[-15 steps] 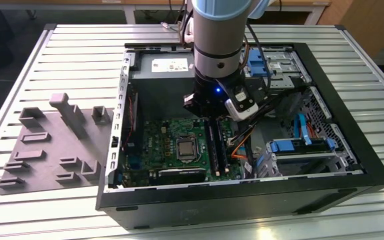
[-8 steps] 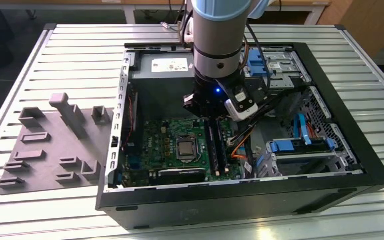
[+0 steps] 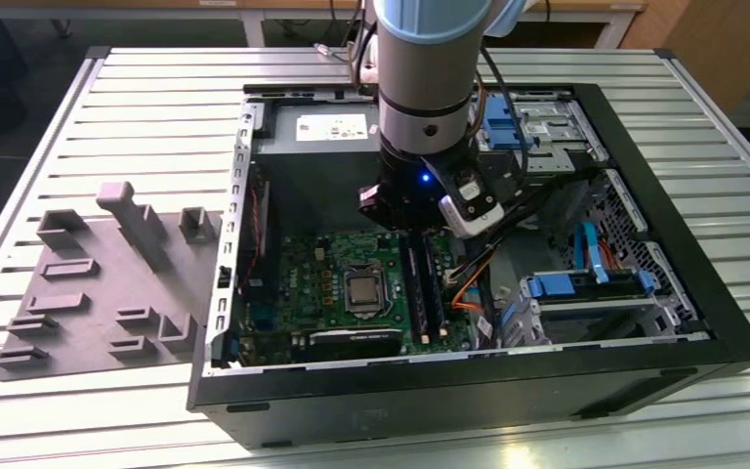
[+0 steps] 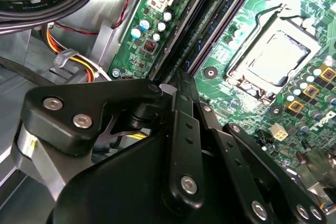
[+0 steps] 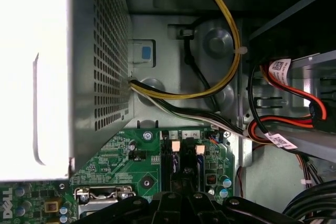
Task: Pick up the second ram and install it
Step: 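Press down the second ram until it locks into place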
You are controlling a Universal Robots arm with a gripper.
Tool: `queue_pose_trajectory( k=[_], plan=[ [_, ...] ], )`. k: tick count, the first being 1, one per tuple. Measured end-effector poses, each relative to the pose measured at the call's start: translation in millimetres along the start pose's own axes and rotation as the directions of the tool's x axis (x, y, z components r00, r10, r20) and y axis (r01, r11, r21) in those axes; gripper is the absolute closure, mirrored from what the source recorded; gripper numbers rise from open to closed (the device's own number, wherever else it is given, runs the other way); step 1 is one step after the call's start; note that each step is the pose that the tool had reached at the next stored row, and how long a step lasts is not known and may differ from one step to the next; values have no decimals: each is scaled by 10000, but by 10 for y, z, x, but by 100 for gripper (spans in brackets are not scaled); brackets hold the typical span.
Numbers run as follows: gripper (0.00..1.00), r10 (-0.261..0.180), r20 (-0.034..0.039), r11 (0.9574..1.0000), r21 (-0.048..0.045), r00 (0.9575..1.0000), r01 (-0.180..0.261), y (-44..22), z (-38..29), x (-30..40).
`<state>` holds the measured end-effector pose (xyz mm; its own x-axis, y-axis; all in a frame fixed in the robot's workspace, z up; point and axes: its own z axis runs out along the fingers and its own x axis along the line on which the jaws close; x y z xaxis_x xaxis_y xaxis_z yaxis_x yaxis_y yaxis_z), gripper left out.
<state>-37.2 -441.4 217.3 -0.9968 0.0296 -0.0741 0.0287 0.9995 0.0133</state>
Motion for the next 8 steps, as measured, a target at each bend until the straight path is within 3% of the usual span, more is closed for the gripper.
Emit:
queue_pose_trajectory(
  k=[8],
  plan=[
    [89,0,-1,10000,0,10000,0,0,19,1]
  ],
)
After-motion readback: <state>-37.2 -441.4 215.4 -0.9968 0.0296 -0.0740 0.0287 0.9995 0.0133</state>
